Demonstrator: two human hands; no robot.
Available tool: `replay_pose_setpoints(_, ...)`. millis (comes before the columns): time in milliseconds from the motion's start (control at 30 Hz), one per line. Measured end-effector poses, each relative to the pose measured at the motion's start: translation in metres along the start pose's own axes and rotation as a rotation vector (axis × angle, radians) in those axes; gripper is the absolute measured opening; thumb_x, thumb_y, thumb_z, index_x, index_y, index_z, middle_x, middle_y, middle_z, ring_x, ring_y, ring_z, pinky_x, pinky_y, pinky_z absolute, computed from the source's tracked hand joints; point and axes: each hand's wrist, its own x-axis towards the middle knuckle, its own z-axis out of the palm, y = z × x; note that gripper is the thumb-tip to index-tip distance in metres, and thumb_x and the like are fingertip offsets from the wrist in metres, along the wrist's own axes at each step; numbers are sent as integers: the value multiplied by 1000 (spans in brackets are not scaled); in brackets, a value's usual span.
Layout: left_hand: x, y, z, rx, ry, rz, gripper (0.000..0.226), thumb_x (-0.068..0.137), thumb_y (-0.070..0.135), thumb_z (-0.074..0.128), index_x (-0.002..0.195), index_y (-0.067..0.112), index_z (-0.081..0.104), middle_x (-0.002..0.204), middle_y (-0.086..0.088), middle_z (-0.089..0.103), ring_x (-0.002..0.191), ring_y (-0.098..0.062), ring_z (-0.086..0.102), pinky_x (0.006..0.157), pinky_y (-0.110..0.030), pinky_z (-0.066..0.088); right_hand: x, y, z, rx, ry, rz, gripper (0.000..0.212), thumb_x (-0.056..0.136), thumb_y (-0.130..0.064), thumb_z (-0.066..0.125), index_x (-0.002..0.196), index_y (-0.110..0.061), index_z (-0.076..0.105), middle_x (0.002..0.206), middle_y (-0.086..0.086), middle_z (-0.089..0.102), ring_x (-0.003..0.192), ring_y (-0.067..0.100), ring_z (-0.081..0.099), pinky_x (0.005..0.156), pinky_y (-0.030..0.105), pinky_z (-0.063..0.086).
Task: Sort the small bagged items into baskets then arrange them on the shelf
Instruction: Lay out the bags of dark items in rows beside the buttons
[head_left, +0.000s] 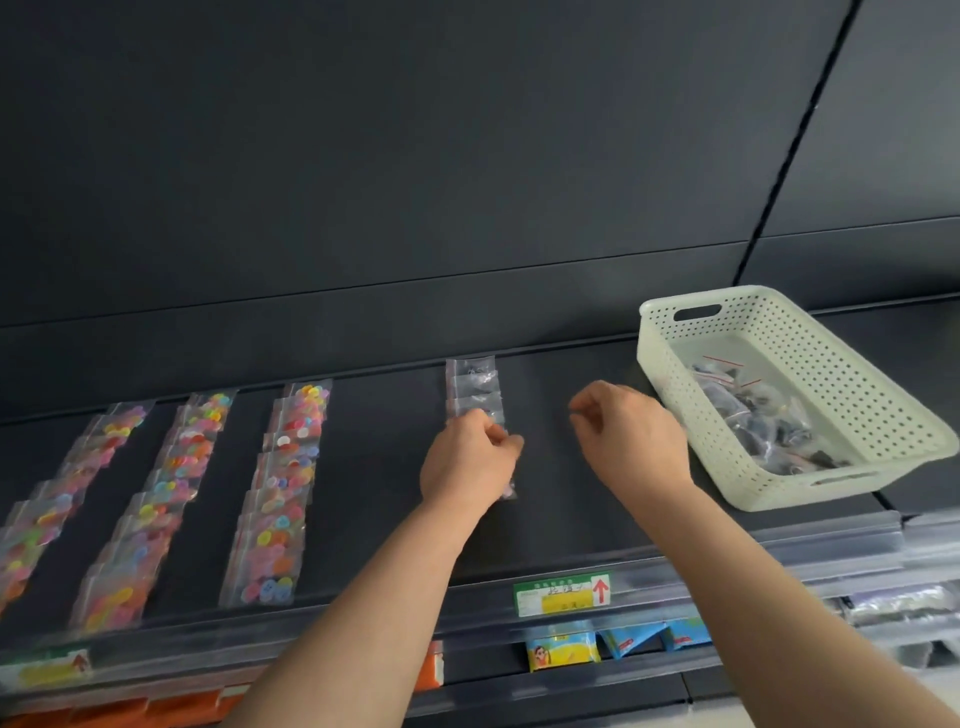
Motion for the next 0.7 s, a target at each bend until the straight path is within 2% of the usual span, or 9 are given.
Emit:
replay_pose_setpoints(167, -1, 52, 37, -114, -153, 111, 13, 86, 35, 68, 81, 26, 61, 86, 8, 69, 87, -19, 67, 82, -41, 57, 10, 53, -47, -129, 159, 65, 20, 91, -20, 51, 101, -29, 66, 98, -6, 66, 95, 20, 57, 62, 29, 39)
replay_pose_setpoints(267, -7, 83, 60, -145, -240, 193, 8, 87, 31, 68, 91, 24, 65, 90, 7, 68, 90, -17, 66, 85, -38, 55, 16, 94, -70, -180, 153, 173, 24, 95, -18, 48, 106, -29, 66, 101, -4, 66, 92, 21, 59, 61, 29, 39)
replay_pose_setpoints(333, -10, 102, 73, -169, -278, 229, 13, 88, 30, 67, 98, 22, 65, 90, 8, 66, 91, -16, 66, 86, -37, 55, 22, 119, -78, -237, 91, 240, 24, 95, -17, 49, 103, -28, 68, 98, -2, 67, 85, 21, 59, 60, 28, 41)
replay_pose_setpoints(400, -12, 116, 83, -178, -291, 246, 13, 89, 29, 67, 100, 23, 63, 87, 12, 65, 89, -13, 66, 86, -35, 55, 29, 135, -80, -306, -5, 301, 23, 92, -16, 47, 85, -22, 69, 84, -1, 65, 72, 20, 57, 57, 28, 43)
replay_pose_setpoints(467, -11, 125, 90, -177, -278, 253, 13, 89, 30, 65, 100, 23, 63, 88, 12, 66, 87, -11, 66, 84, -35, 55, 36, 142, -78, -319, -90, 335, 28, 92, -19, 44, 68, -16, 58, 68, -2, 55, 62, 17, 47, 56, 29, 42)
replay_pose_setpoints(533, -10, 130, 93, -180, -261, 246, 13, 90, 30, 64, 101, 23, 64, 91, 10, 67, 86, -11, 66, 82, -35, 56, 43, 143, -75, -302, -164, 328, 34, 94, -33, 47, 63, -20, 45, 66, -3, 46, 69, 18, 43, 63, 32, 43)
replay_pose_setpoints(600, -9, 132, 93, -196, -248, 231, 11, 90, 28, 63, 100, 23, 63, 90, 10, 67, 84, -11, 66, 78, -32, 56, 47, 144, -71, -346, -198, 280, 33, 93, -46, 50, 69, -22, 50, 74, -3, 49, 79, 19, 47, 67, 32, 45)
replay_pose_setpoints(700, -8, 131, 90, -227, -219, 204, 10, 90, 25, 63, 100, 24, 61, 91, 10, 66, 82, -13, 66, 76, -32, 56, 48, 146, -66, -387, -153, 222, 19, 94, -35, 51, 88, -22, 63, 84, -3, 56, 82, 18, 51, 66, 30, 44)
